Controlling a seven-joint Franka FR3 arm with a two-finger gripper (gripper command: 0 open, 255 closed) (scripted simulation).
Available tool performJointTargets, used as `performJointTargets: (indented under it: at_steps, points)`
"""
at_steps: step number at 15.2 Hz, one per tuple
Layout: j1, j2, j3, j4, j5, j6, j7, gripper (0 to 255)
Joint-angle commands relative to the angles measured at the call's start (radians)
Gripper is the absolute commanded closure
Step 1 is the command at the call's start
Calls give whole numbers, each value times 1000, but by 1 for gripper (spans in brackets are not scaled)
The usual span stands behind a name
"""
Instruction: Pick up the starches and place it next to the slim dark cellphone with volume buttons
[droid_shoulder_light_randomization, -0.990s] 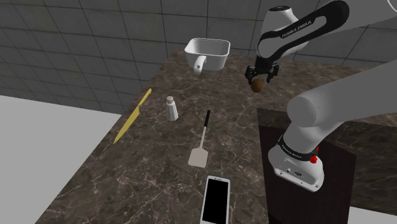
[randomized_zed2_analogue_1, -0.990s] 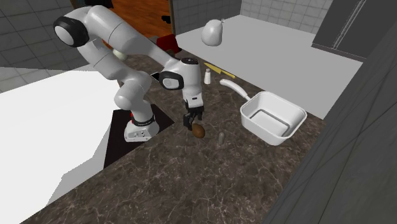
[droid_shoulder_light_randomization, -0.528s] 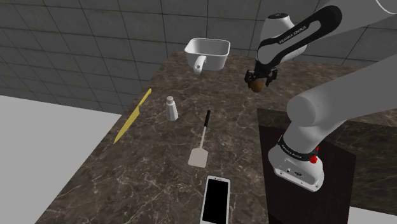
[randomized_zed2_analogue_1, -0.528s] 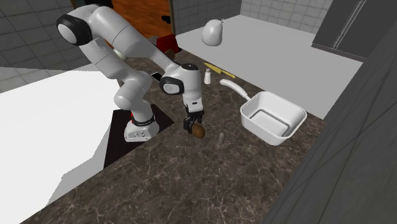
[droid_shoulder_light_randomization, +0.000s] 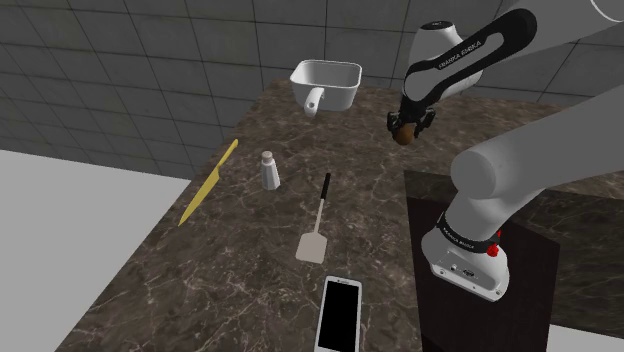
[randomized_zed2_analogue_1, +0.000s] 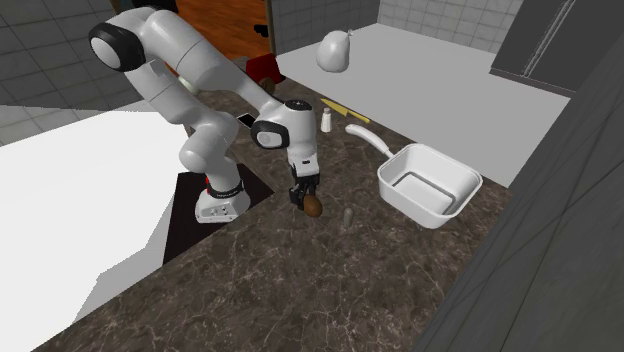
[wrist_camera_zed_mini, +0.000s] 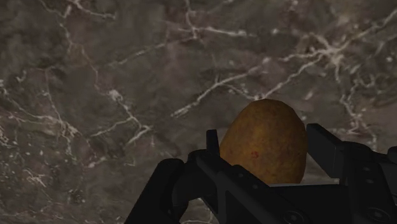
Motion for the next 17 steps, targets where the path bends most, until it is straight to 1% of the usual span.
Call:
performJointTargets:
  at_steps: [1,7,17]
  points:
    - [0,0,0,0,0,0,0,255]
    - [0,1,0,0,0,1,0,255]
    - [20,-113,1,76,34,-188,-32,255]
